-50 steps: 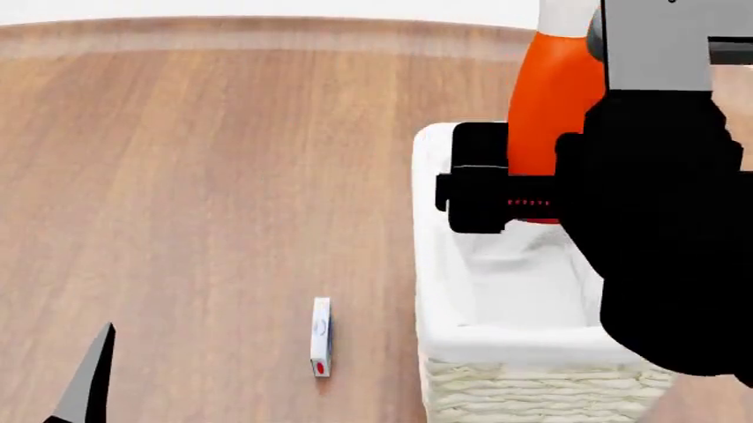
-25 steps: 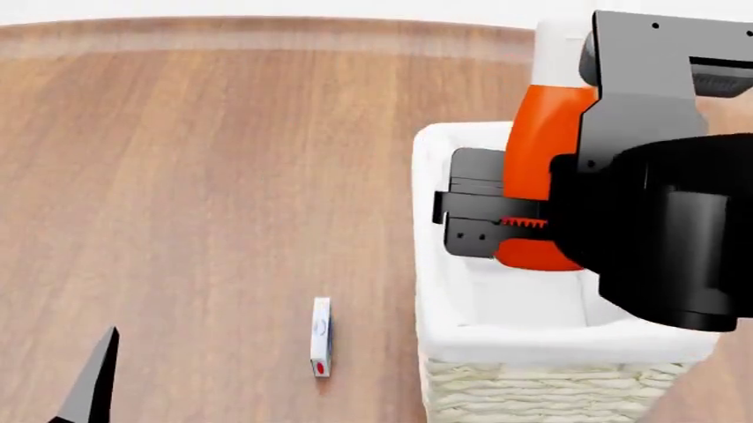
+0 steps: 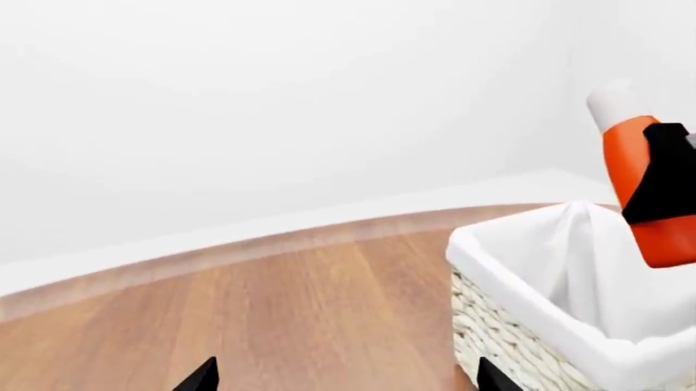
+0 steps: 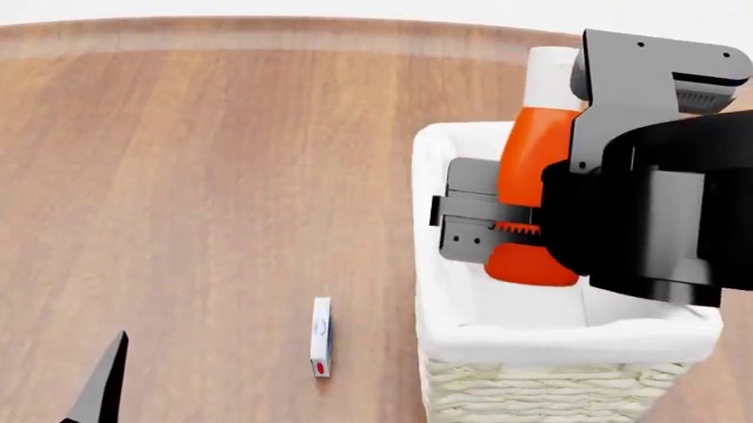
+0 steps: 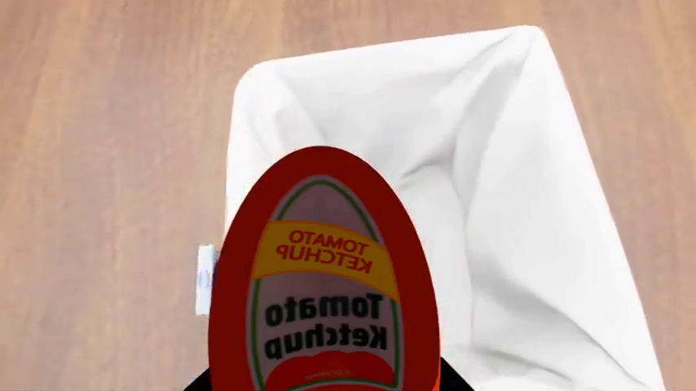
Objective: Pick up the ketchup, and put it in the basket.
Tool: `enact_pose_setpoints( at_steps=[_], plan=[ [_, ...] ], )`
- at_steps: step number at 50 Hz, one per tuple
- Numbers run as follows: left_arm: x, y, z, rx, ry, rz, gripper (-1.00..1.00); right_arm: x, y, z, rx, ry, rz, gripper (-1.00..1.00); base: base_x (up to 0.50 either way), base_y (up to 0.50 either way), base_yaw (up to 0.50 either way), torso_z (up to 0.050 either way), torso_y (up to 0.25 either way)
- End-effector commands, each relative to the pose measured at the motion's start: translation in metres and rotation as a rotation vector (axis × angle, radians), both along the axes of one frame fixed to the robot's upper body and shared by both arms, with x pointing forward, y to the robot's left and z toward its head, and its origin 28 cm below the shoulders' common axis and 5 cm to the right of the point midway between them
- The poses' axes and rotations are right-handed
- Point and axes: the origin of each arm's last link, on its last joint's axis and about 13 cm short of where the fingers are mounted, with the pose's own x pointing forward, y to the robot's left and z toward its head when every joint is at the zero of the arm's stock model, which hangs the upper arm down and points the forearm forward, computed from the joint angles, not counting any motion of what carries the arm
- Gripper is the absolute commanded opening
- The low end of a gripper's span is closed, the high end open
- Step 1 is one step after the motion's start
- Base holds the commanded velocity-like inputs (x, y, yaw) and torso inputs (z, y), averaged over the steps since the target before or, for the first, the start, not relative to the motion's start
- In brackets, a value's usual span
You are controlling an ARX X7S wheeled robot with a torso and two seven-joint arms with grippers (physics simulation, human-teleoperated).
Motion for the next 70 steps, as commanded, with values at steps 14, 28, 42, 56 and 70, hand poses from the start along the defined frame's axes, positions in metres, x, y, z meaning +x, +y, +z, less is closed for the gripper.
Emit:
enact_pose_setpoints(
  at_steps=[14, 28, 42, 56, 70],
  plan=[
    [0.003, -0.001, -0.006, 0.005, 0.015, -0.005, 1.0, 0.03, -0.002, -0.022, -0.06, 0.043, -0.019, -1.0, 0.0, 0.0, 0.0, 0.001, 0.0],
    [0.003, 0.0, -0.006, 0.006, 0.018, -0.001, 1.0, 0.044, -0.002, -0.033, -0.088, 0.065, -0.033, -1.0, 0.0, 0.0, 0.0, 0.0, 0.001],
    [0.003, -0.001, -0.007, 0.005, 0.023, -0.005, 1.0, 0.051, -0.004, -0.04, -0.125, 0.058, -0.044, -1.0, 0.0, 0.0, 0.0, 0.0, 0.0],
    [0.003, -0.002, -0.008, 0.004, 0.027, -0.01, 1.0, 0.057, -0.005, -0.049, -0.138, 0.068, -0.038, -1.0, 0.0, 0.0, 0.0, 0.0, 0.001],
    [0.005, -0.003, -0.011, 0.006, 0.033, -0.018, 1.0, 0.065, -0.007, -0.057, -0.149, 0.089, -0.045, -1.0, 0.0, 0.0, 0.0, 0.0, 0.001]
  ],
)
